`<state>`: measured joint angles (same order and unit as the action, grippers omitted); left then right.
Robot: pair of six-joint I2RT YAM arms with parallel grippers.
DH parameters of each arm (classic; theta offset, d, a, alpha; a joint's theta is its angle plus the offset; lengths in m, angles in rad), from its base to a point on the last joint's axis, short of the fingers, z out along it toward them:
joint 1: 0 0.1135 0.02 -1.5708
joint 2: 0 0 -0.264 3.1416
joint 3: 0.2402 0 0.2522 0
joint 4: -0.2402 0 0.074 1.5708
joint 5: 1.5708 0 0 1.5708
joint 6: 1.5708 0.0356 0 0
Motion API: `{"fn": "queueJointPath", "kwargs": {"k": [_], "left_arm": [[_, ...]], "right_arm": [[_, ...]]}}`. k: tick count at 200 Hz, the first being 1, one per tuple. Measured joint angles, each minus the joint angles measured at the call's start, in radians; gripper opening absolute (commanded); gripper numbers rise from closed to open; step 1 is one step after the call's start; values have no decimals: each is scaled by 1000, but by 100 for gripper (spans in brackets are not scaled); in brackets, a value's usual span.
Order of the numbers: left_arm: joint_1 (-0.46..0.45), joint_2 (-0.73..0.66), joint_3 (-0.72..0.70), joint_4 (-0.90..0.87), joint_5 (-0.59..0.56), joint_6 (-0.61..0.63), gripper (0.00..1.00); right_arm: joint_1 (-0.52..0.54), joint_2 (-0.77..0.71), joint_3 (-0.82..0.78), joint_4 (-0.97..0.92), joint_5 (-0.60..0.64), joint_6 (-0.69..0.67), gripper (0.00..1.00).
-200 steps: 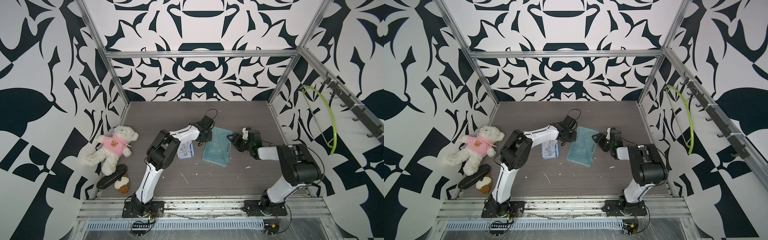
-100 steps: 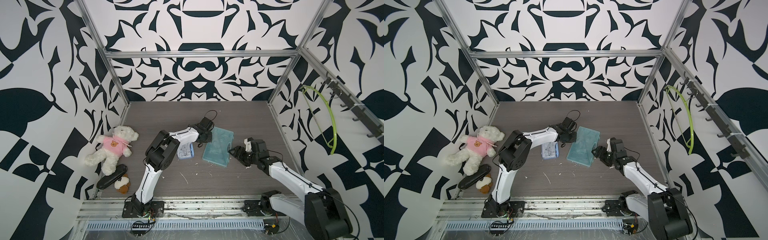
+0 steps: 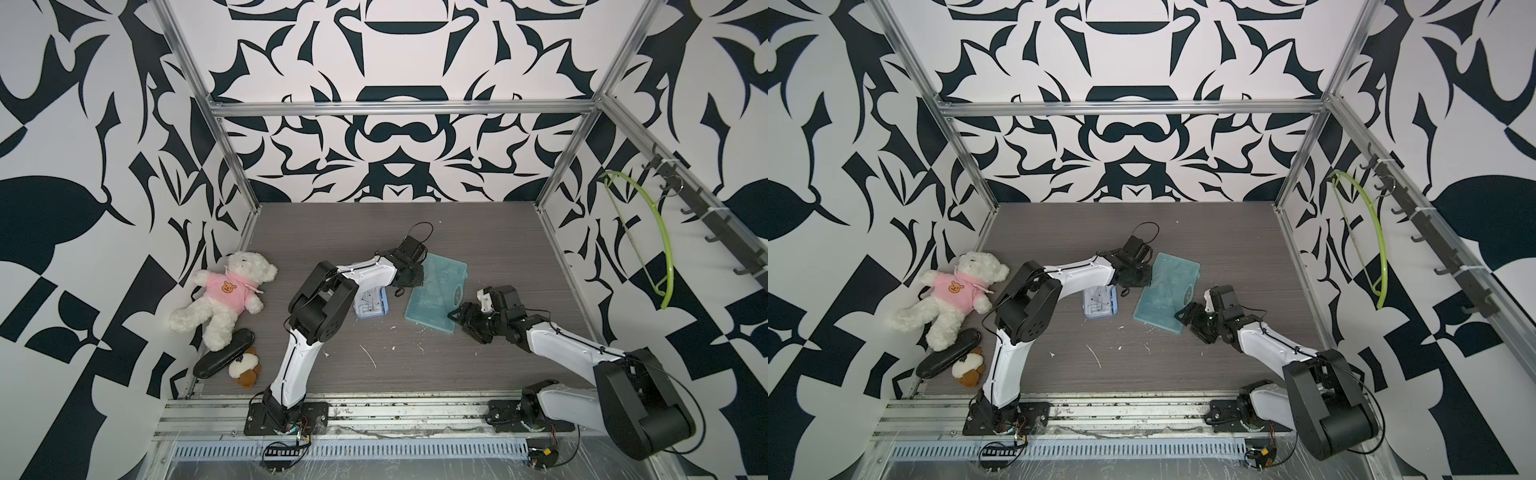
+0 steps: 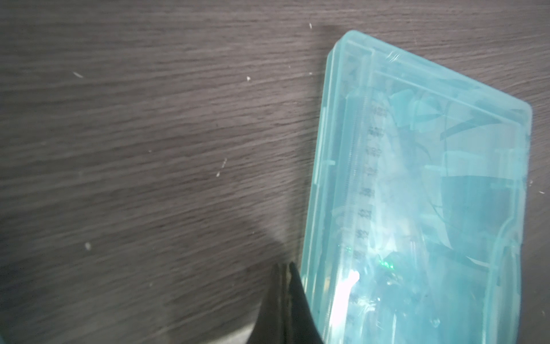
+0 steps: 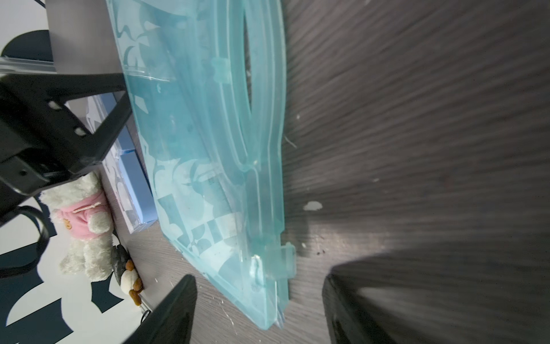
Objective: Open the ruler set and take out the ruler
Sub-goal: Open the ruler set box at the center of the board.
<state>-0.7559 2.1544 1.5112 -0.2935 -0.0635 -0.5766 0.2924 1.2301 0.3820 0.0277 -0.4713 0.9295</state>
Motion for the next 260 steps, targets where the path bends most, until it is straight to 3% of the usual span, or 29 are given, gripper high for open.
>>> {"fn": "queueJointPath", "kwargs": {"k": [125, 201, 260], "left_arm": [[-5, 0, 5, -15, -5, 0, 0], [-10, 0, 9, -25, -9, 0, 0], [-15, 0, 11, -32, -9, 0, 0]], "right_arm": [[0, 85, -50, 262, -53, 43, 68], [4, -53, -63, 158, -3, 35, 69], [4, -7, -63, 156, 2, 31, 68]]}}
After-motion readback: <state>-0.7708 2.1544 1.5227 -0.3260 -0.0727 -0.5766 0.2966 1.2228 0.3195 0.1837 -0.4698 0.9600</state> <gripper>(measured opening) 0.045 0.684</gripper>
